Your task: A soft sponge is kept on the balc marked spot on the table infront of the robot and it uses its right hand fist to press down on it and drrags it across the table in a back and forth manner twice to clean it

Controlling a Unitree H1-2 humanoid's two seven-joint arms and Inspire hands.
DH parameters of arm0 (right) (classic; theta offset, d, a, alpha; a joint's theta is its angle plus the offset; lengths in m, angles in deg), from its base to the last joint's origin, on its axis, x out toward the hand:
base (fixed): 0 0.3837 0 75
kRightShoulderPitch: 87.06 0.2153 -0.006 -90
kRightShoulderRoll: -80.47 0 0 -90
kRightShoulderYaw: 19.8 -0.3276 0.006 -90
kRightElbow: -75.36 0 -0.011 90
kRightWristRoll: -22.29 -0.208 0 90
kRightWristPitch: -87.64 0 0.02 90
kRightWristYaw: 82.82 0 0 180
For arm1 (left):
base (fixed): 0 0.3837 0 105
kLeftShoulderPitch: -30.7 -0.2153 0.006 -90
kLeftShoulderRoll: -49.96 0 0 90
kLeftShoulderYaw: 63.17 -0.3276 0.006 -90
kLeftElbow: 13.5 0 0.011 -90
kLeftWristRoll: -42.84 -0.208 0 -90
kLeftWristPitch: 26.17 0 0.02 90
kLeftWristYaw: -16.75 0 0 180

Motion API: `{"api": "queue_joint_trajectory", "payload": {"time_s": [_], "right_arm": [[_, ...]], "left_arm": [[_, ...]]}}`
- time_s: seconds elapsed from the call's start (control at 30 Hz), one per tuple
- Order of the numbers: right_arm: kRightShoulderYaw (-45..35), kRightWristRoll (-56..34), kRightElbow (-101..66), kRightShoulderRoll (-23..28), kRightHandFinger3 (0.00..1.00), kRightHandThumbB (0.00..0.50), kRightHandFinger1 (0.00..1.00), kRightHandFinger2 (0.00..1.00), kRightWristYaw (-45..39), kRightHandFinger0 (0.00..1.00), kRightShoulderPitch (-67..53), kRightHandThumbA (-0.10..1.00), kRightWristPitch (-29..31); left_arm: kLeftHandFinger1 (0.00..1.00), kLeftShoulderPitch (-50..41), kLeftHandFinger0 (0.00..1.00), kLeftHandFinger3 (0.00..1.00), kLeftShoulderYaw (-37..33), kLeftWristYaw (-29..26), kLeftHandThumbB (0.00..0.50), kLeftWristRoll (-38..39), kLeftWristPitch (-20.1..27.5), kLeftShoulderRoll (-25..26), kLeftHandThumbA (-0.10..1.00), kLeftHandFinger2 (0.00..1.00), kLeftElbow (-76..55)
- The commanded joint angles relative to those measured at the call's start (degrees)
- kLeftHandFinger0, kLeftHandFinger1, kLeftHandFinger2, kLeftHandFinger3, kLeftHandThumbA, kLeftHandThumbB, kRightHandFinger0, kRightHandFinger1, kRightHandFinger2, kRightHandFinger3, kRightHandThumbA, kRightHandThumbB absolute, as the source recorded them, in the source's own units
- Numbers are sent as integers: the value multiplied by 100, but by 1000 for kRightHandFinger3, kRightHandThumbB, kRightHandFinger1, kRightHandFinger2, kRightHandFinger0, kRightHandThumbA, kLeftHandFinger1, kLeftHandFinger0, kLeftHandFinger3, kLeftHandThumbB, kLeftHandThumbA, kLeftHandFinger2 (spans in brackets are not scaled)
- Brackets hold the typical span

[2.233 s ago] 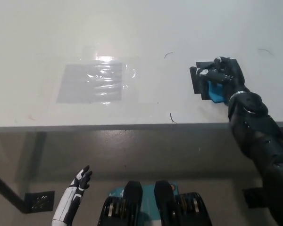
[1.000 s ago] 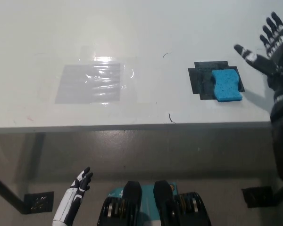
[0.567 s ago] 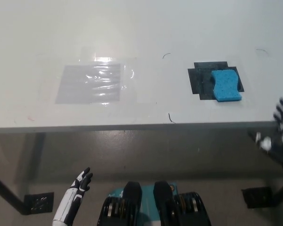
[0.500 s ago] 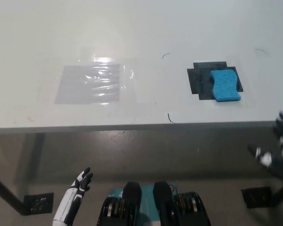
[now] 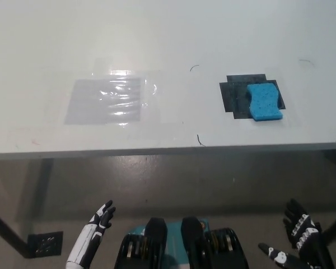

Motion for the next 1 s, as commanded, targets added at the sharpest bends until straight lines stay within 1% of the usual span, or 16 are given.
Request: {"api": "queue_joint_trajectory", "payload": {"time_s": [0.0,0.03,0.13,0.2,0.33,0.4,0.47,0.53,0.57,0.6,0.63,0.67,0.7,0.8,0.87,0.97], "right_arm": [[-3,28,116,107,1000,198,1000,1000,-366,1000,227,1000,378],[-21,-44,83,122,1000,195,1000,1000,-420,1000,212,1000,320],[-74,-140,119,111,1000,214,1000,1000,-485,1000,237,1000,248],[-82,-116,91,89,1000,181,1000,1000,-486,1000,242,1000,227],[-80,2,73,72,1000,170,1000,1000,-475,1000,185,1000,270],[-81,-64,99,73,1000,170,1000,1000,-552,1000,202,1000,280],[-74,-71,72,90,1000,190,1000,1000,-589,1000,210,1000,202],[-77,-56,54,94,1000,195,1000,1000,-594,1000,230,1000,148],[-77,-34,67,96,1000,189,1000,1000,-596,1000,254,1000,159],[-69,27,86,106,1000,198,1000,1000,-584,1000,293,1000,177],[-63,81,93,118,1000,196,1000,1000,-573,1000,297,1000,179],[-58,155,73,122,1000,205,1000,1000,-535,1000,339,1000,146],[-50,249,72,133,1000,201,1000,1000,-499,1000,338,1000,172],[-68,367,101,133,1000,194,1000,1000,-453,1000,346,1000,279],[-87,415,96,119,1000,188,1000,1000,-419,1000,346,1000,274],[-96,451,93,112,1000,186,1000,1000,-415,1000,346,1000,295]], "left_arm": [[1000,104,1000,1000,15,43,0,36,74,54,1000,1000,-77],[1000,115,1000,1000,3,29,0,12,100,43,1000,1000,-54],[1000,142,1000,1000,-14,33,5,-24,141,71,1000,1000,-30],[1000,160,1000,1000,-13,46,0,-28,73,86,1000,1000,-80],[1000,143,1000,1000,-24,82,0,-7,71,96,1000,1000,-137],[1000,161,1000,1000,-18,82,0,-1,89,103,1000,1000,-139],[1000,165,1000,1000,-13,94,0,19,71,106,1000,1000,-160],[1000,176,1000,1000,-12,122,10,35,22,114,1000,1000,-191],[1000,191,1000,1000,-8,125,3,38,32,118,1000,1000,-190],[1000,208,1000,1000,0,116,10,30,30,121,1000,1000,-200],[1000,202,1000,1000,6,117,12,31,-5,116,1000,1000,-216],[1000,249,1000,1000,15,143,5,56,-33,132,1000,1000,-221],[1000,248,1000,1000,14,133,16,38,-48,129,1000,1000,-226],[1000,254,1000,1000,2,121,1,-9,-26,129,1000,1000,-231],[1000,261,1000,1000,-17,148,0,-2,94,146,1000,1000,-191],[1000,263,1000,1000,-16,139,0,-8,103,144,1000,1000,-177]]}}
